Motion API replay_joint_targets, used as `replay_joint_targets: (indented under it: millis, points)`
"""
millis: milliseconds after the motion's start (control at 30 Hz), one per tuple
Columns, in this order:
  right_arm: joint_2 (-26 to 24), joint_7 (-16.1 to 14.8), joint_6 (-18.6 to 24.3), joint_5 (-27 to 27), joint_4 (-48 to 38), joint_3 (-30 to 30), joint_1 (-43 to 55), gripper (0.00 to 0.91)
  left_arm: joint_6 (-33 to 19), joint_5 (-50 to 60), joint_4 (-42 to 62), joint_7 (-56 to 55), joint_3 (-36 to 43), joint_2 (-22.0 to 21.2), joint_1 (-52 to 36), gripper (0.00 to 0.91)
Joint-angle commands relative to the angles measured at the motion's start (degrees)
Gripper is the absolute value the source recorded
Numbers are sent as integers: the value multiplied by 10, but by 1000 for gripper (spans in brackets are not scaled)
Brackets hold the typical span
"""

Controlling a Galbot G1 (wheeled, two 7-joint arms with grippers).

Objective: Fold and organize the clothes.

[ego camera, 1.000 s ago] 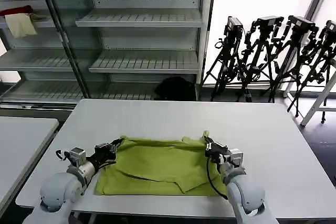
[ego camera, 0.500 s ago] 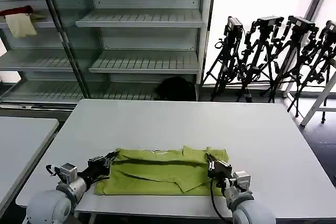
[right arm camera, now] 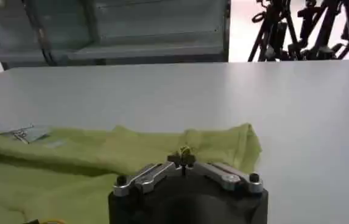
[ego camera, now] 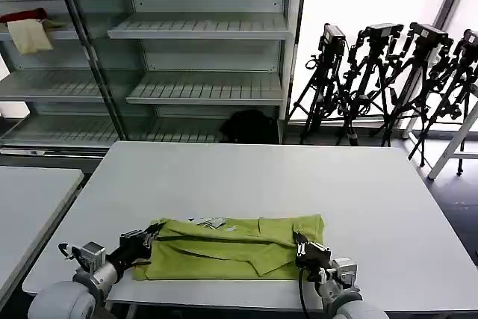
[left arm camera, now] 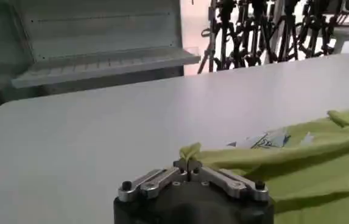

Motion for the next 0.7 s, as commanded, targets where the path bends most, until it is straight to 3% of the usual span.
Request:
replay_joint_targets:
  millis: [33, 133, 167, 533, 700]
  points:
    - [3, 1, 0, -14, 5, -1, -10, 0, -7, 60, -14, 2, 7, -8, 20, 0]
    - [3, 4, 0, -24, 5, -1, -9, 0, -4, 67, -20, 0, 9, -11, 23, 40]
    - [3, 9, 0, -30, 5, -2, -9, 907, -4, 74, -22, -1, 11, -12, 24, 907]
    - [8, 14, 27, -176, 19, 6, -26, 907, -5, 68, -43, -24, 11, -23, 26, 907]
    - [10, 13, 37, -179, 32, 9, -30, 907, -1, 65, -60, -43, 6, -31, 26, 907]
